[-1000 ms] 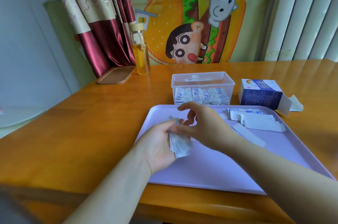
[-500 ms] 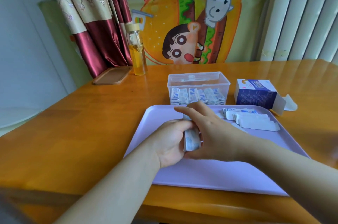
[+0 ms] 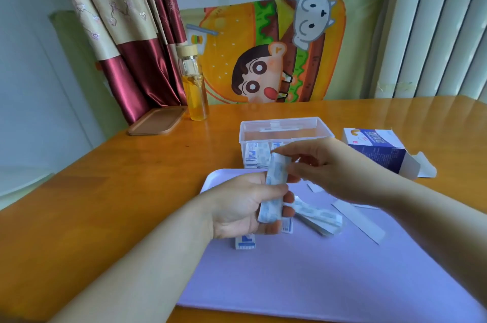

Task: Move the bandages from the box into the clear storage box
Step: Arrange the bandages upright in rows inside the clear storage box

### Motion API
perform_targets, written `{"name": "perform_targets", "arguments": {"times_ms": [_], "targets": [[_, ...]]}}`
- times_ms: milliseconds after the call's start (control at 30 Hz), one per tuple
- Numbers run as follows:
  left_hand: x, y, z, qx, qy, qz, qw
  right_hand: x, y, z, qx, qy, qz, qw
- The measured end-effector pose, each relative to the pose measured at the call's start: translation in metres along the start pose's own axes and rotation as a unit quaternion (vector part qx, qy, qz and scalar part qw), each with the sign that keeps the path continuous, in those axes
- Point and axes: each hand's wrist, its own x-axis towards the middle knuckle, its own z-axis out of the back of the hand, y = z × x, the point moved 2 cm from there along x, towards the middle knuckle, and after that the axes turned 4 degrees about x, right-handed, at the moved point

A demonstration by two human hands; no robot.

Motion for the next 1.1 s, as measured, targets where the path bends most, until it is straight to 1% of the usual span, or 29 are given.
{"name": "perform_targets", "arguments": {"times_ms": [100,167,233,333,433,533,567,600,633,667,700,733,800,867,900,1000,1100], "targets": [[0.01,-0.022,0.005,-0.024,-0.033,-0.048,0.998,0.02,0.006,0.01,-0.003,-0.064,0.032,0.997],[0.019,-0.038,0.01,-0.032,-0.05,-0.092,0.994,0.037,0.01,0.022,0.022,-0.097,0.046,0.994],[0.027,-0.055,0.016,0.001,-0.077,-0.131,0.988,0.055,0.013,0.033,0.049,-0.116,0.051,0.991],[0.048,-0.082,0.023,0.104,-0.109,-0.164,0.975,0.087,0.01,0.048,0.09,-0.121,0.04,0.988],[0.069,-0.103,0.029,0.169,-0.115,-0.168,0.964,0.116,-0.002,0.056,0.109,-0.115,0.013,0.987],[0.088,-0.113,0.037,0.188,-0.087,-0.127,0.97,0.138,-0.021,0.061,0.102,-0.109,-0.03,0.988],[0.095,-0.115,0.044,0.229,-0.092,-0.115,0.962,0.145,-0.029,0.06,0.099,-0.105,-0.052,0.988],[0.102,-0.116,0.051,0.31,-0.111,-0.104,0.939,0.151,-0.039,0.058,0.103,-0.104,-0.079,0.986],[0.108,-0.118,0.059,0.415,-0.134,-0.1,0.894,0.157,-0.049,0.056,0.115,-0.101,-0.111,0.982],[0.112,-0.119,0.066,0.518,-0.16,-0.102,0.834,0.161,-0.059,0.052,0.137,-0.092,-0.146,0.976],[0.117,-0.12,0.074,0.592,-0.184,-0.111,0.777,0.165,-0.069,0.048,0.165,-0.077,-0.18,0.967],[0.119,-0.12,0.08,0.628,-0.197,-0.116,0.744,0.169,-0.077,0.042,0.191,-0.055,-0.209,0.957],[0.127,-0.117,0.091,0.672,-0.191,-0.099,0.708,0.176,-0.091,0.032,0.216,-0.006,-0.248,0.944],[0.134,-0.112,0.1,0.72,-0.162,-0.056,0.672,0.182,-0.098,0.021,0.213,0.041,-0.27,0.938],[0.138,-0.109,0.103,0.74,-0.146,-0.036,0.655,0.185,-0.1,0.016,0.197,0.063,-0.281,0.937],[0.147,-0.105,0.109,0.787,-0.115,0.007,0.606,0.192,-0.103,0.004,0.104,0.126,-0.296,0.941],[0.155,-0.102,0.107,0.81,-0.108,0.039,0.575,0.194,-0.106,-0.002,0.03,0.144,-0.288,0.946]]}}
